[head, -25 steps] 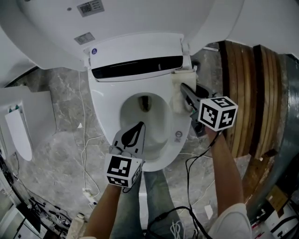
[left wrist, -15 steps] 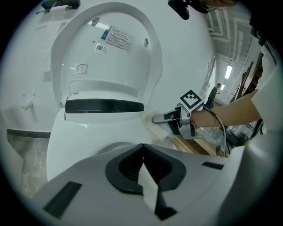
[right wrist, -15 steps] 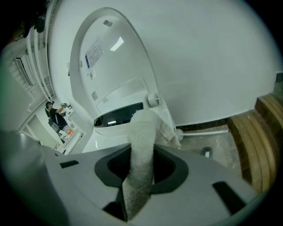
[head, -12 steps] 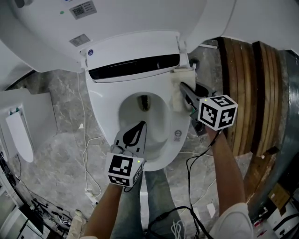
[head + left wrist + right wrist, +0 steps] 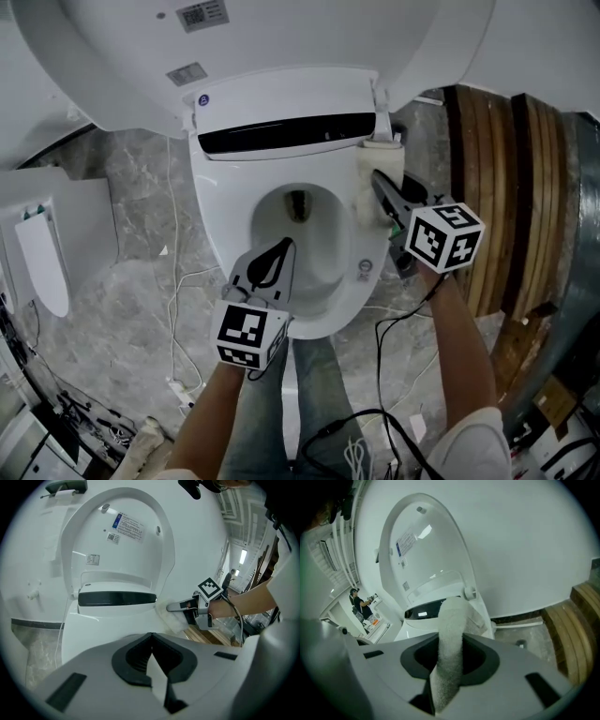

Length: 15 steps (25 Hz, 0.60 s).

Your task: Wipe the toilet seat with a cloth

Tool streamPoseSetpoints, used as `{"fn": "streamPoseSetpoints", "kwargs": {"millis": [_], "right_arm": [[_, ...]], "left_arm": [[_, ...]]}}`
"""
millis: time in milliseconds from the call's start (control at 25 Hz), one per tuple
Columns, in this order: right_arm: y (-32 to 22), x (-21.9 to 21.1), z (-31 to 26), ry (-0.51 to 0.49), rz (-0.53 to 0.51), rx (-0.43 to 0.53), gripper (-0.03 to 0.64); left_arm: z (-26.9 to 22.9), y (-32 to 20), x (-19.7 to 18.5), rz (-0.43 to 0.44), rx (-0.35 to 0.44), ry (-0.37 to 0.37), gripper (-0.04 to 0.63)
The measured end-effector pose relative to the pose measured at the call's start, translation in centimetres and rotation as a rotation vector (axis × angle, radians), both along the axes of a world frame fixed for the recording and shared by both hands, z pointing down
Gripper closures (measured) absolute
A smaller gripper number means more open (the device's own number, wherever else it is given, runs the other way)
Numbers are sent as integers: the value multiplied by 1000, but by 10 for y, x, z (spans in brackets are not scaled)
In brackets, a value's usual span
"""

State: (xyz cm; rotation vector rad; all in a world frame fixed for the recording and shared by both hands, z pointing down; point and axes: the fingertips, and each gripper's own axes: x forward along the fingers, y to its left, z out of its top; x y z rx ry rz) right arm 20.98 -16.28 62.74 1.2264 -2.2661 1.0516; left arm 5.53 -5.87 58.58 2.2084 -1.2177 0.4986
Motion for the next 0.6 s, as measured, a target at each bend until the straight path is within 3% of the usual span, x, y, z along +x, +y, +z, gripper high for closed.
{"fn": "streamPoseSetpoints", "kwargs": {"millis": [240, 600], "right_arm": [[21, -14, -38, 25, -43, 92, 517], [87, -34, -86, 91, 76, 129, 517]], "left_arm": [[-27, 0, -15, -44, 27, 29, 584], [-58, 20, -28, -77, 48, 9, 584]]}}
